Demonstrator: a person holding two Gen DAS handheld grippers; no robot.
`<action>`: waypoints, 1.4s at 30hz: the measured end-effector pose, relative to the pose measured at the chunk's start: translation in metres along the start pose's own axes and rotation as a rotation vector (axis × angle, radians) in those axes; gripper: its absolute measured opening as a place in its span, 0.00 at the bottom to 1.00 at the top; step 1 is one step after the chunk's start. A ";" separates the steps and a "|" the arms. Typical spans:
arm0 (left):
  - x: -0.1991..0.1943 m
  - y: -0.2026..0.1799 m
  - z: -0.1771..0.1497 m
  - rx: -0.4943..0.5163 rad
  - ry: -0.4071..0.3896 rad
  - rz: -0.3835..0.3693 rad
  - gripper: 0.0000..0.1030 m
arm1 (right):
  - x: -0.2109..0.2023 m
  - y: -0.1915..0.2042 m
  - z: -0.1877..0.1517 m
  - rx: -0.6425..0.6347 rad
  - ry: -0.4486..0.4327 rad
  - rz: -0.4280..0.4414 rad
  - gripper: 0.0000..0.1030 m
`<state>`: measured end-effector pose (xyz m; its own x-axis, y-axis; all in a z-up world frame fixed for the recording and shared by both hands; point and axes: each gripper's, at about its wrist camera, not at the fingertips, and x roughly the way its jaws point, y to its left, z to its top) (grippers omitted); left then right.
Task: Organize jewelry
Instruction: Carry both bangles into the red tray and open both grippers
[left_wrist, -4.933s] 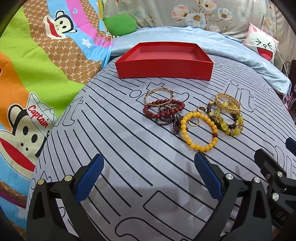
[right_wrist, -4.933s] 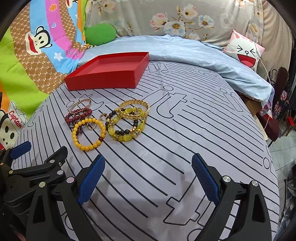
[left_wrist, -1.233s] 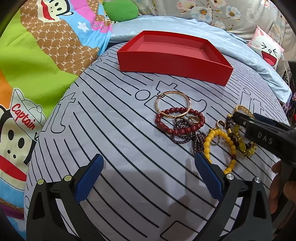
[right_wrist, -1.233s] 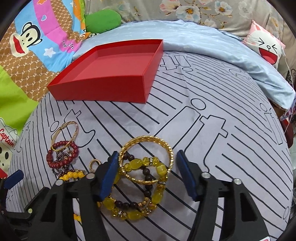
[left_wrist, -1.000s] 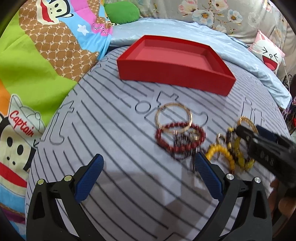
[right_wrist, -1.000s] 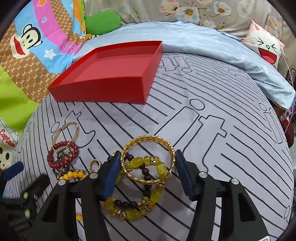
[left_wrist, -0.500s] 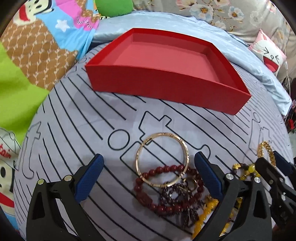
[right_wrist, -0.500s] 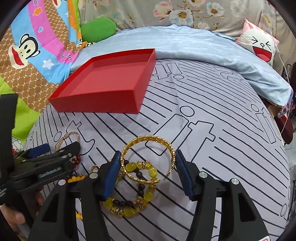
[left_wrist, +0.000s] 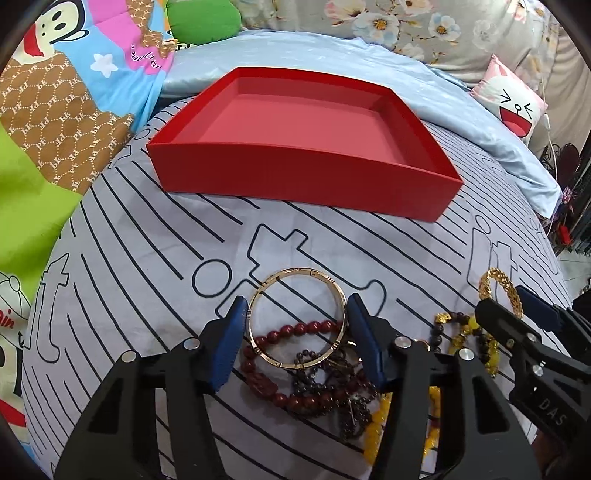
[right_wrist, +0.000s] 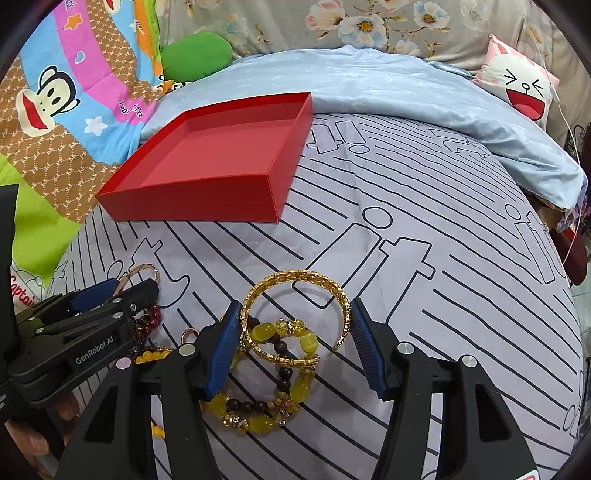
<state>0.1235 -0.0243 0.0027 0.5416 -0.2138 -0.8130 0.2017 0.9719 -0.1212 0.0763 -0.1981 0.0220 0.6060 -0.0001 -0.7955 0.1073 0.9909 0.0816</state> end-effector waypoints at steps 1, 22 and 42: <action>-0.003 0.000 -0.001 -0.001 -0.003 -0.003 0.51 | -0.002 0.000 0.000 -0.001 -0.003 0.000 0.55; -0.043 0.009 0.137 0.056 -0.197 0.003 0.52 | -0.007 0.028 0.141 -0.098 -0.143 0.102 0.55; 0.103 0.032 0.226 0.068 -0.045 0.031 0.52 | 0.163 0.045 0.241 -0.116 0.095 0.136 0.56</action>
<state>0.3705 -0.0380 0.0439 0.5846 -0.1892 -0.7889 0.2382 0.9696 -0.0560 0.3693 -0.1859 0.0407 0.5306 0.1424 -0.8356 -0.0658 0.9897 0.1270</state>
